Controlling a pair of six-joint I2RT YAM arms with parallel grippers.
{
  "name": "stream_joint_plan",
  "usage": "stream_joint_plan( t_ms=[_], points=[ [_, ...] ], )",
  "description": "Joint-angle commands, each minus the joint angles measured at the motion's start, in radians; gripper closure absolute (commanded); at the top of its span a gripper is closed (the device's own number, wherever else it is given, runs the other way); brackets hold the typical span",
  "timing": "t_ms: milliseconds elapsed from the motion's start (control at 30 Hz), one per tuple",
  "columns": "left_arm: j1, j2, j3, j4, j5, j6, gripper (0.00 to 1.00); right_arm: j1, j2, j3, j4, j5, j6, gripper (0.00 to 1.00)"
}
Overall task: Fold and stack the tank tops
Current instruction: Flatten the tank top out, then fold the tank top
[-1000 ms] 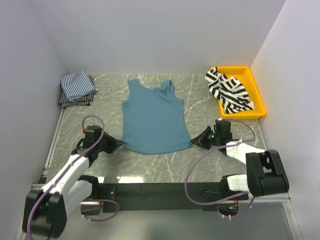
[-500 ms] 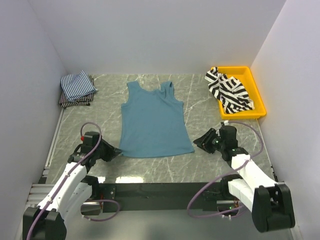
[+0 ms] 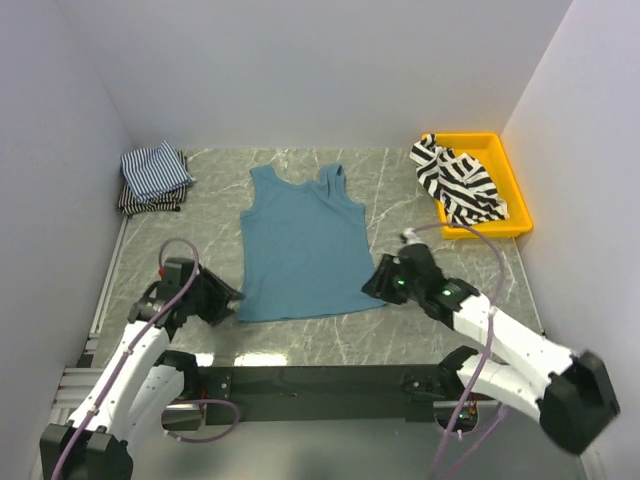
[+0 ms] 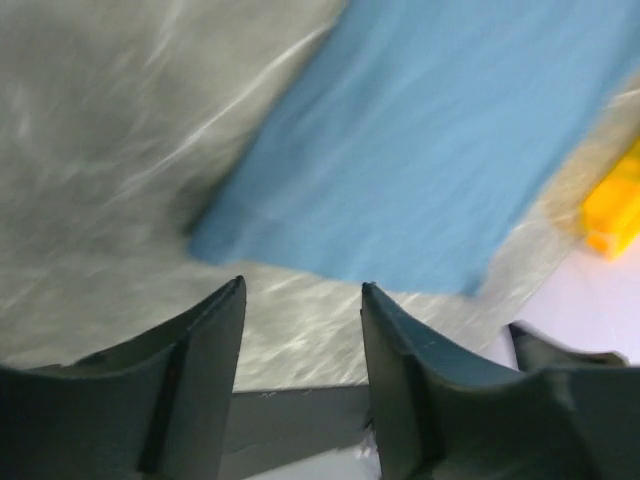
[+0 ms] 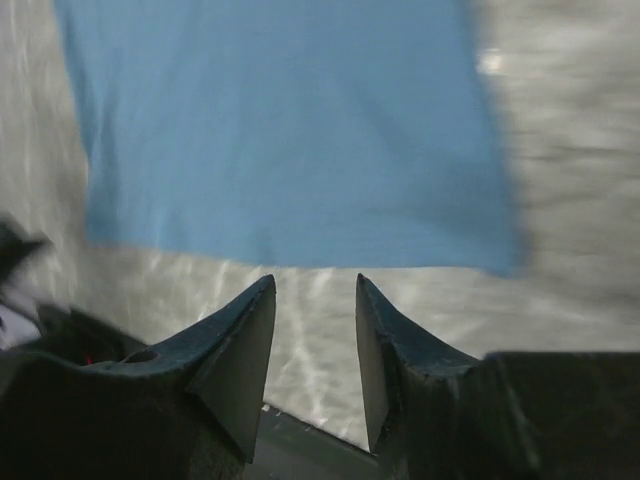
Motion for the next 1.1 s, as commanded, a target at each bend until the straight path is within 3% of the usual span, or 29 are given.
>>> stream_joint_plan(
  t_ms=[0,100,267,467,533,733,1067],
  points=[
    [0.002,0.01,0.165,-0.013,-0.135,0.061,0.44,0.195,0.149,0.156,0.018,0.202,0.011,0.56],
    [0.017,0.108,0.267,0.088,-0.198,0.084,0.44,0.348,0.322,0.298,0.048,0.265,0.017,0.57],
    [0.086,0.474,0.414,0.447,-0.105,0.145,0.52,0.524,0.585,0.535,0.066,0.314,-0.009,0.62],
    [0.112,0.976,0.791,0.42,-0.146,0.409,0.55,0.609,0.847,0.802,0.071,0.306,-0.026,0.7],
    [0.122,1.113,0.909,0.392,-0.059,0.463,0.57,0.637,0.924,0.88,0.052,0.308,-0.035,0.7],
    [0.12,1.266,1.119,0.267,-0.05,0.575,0.55,0.701,1.064,1.012,0.014,0.308,-0.048,0.69],
    [0.117,1.306,1.117,0.239,-0.04,0.607,0.59,0.782,1.211,1.167,-0.095,0.365,-0.044,0.6]
  ],
)
